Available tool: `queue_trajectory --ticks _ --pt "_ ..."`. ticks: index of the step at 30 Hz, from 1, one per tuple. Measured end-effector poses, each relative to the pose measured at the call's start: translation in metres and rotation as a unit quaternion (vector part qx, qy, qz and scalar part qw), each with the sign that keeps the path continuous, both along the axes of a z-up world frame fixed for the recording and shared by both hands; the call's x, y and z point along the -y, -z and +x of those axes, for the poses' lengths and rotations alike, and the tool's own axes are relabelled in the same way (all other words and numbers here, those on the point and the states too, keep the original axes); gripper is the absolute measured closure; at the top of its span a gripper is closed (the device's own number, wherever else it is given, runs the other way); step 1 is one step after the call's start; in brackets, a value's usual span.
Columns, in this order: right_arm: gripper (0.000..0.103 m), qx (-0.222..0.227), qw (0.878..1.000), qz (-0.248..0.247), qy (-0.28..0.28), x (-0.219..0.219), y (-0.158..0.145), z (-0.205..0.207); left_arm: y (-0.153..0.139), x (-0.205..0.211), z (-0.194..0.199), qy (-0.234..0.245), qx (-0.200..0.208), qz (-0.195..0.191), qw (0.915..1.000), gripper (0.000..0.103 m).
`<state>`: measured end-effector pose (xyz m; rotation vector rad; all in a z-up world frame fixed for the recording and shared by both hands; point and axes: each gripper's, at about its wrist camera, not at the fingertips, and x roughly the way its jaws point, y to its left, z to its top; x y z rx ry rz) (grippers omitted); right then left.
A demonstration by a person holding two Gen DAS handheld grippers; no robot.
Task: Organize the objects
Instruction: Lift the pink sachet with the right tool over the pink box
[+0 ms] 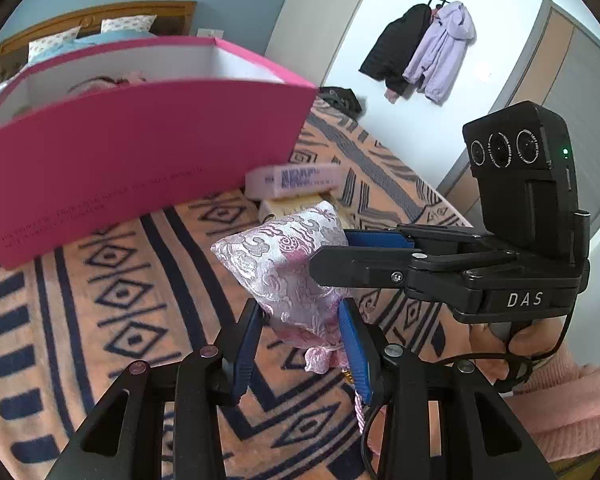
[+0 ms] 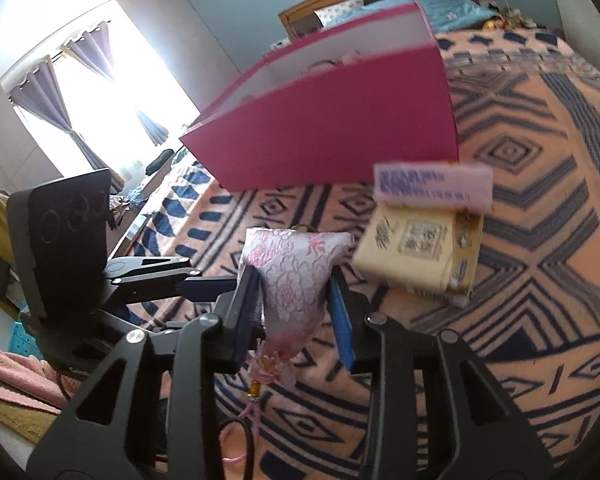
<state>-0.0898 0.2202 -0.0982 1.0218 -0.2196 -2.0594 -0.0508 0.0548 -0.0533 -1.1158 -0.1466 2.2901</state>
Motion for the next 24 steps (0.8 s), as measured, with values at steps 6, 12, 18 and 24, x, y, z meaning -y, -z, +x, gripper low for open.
queue_trajectory --ticks 6,12,18,24 --pt "0.067 -0.034 0.999 -0.004 -0.004 0.008 -0.021 -0.007 -0.021 0.007 -0.008 -0.009 -0.030 -0.005 0.9995 0.063" --pt "0.068 -0.073 0.997 -0.017 -0.006 0.014 -0.049 -0.015 -0.049 0.010 -0.023 -0.018 -0.066 -0.017 0.9975 0.063" --pt "0.069 -0.100 0.994 -0.036 -0.007 0.018 -0.075 -0.032 -0.077 0.014 -0.041 -0.032 -0.098 -0.032 0.9942 0.063" --pt "0.070 -0.121 0.991 -0.051 -0.010 0.025 -0.098 -0.048 -0.096 0.016 -0.055 -0.043 -0.119 -0.045 0.9910 0.063"
